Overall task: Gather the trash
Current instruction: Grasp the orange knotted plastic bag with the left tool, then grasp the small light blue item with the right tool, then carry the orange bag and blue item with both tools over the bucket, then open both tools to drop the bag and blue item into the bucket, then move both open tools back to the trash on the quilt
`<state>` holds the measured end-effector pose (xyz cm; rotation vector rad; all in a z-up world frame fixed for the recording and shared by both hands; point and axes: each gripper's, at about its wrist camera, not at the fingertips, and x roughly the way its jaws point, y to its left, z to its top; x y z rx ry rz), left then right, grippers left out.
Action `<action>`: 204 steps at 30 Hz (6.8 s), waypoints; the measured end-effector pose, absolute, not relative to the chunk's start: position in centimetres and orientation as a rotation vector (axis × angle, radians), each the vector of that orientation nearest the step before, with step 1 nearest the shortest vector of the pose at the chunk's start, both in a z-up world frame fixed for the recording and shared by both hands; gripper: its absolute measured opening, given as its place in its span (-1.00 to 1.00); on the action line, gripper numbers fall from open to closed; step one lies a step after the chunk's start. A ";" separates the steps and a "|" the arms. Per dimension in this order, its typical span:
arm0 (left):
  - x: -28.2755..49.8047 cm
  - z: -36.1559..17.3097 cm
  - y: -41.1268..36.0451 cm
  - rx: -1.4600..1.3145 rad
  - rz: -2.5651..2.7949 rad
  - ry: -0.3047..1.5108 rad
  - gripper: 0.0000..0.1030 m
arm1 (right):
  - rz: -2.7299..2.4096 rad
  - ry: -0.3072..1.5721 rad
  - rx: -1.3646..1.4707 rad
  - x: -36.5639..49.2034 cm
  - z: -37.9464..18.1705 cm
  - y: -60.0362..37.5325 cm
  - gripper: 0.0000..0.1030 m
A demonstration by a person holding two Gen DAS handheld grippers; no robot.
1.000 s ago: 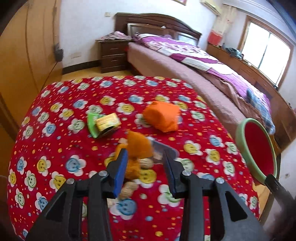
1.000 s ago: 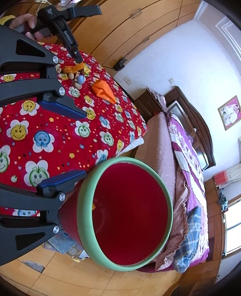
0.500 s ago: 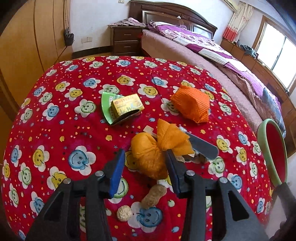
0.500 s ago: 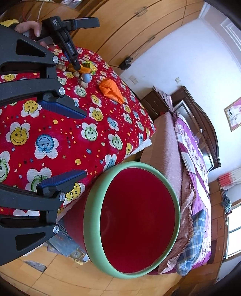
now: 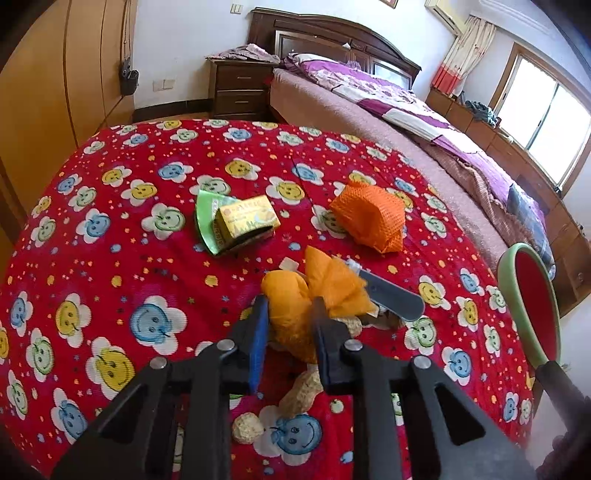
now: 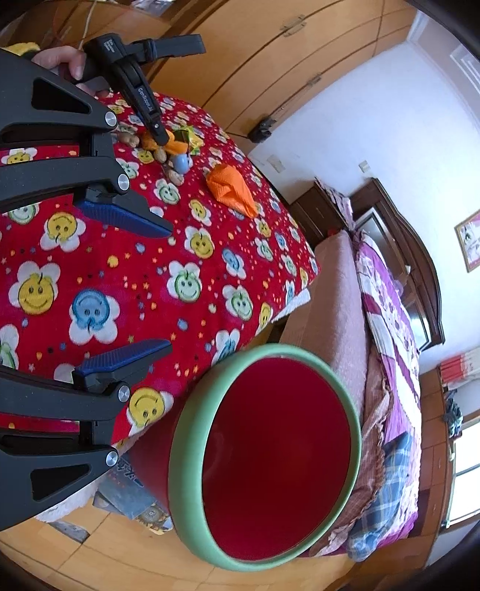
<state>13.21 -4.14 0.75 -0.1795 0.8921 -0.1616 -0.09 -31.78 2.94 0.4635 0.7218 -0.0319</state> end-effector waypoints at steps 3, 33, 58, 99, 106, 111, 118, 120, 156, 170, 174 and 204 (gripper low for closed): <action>12.8 1.6 -3.3 -0.169 -0.156 0.876 -0.66 | -0.010 0.721 0.445 0.6 3.5 -30.9 0.13; 12.3 1.2 5.2 -0.198 0.047 0.804 -0.67 | 0.256 0.878 0.275 11.9 1.2 -18.2 -0.19; 10.9 3.3 4.0 -0.247 -0.119 0.760 -0.67 | 0.162 0.765 0.275 9.6 2.8 -20.0 -0.78; 4.6 9.1 -1.1 -0.228 -0.271 0.675 -0.67 | 0.082 0.544 0.398 0.3 8.7 -26.3 -0.95; 3.9 9.9 -2.7 -0.222 -0.302 0.675 -0.67 | 0.041 0.521 0.419 -1.5 9.1 -28.6 -0.95; 3.6 10.5 -4.2 -0.209 -0.323 0.667 -0.67 | 0.013 0.505 0.442 -2.3 9.2 -30.4 -0.95; 3.6 11.1 -6.7 -0.181 -0.358 0.663 -0.67 | -0.028 0.476 0.473 -3.4 9.5 -33.0 -0.95; 3.8 11.3 -7.5 -0.175 -0.370 0.666 -0.67 | -0.040 0.471 0.480 -3.5 9.5 -33.8 -0.95; 8.9 9.2 -26.1 0.018 -0.630 0.742 -0.67 | -0.301 0.439 0.598 -4.9 6.2 -47.6 -0.95; 9.4 5.4 -32.1 0.066 -0.699 0.827 -0.67 | -0.307 0.513 0.640 -4.5 3.2 -50.0 -0.93; 9.3 5.0 -32.7 0.054 -0.705 0.840 -0.67 | -0.289 0.537 0.639 -4.2 2.5 -50.2 -0.89; 7.7 8.0 -24.9 -0.012 -0.578 0.799 -0.31 | -0.208 0.522 0.563 -4.8 5.8 -45.3 -0.12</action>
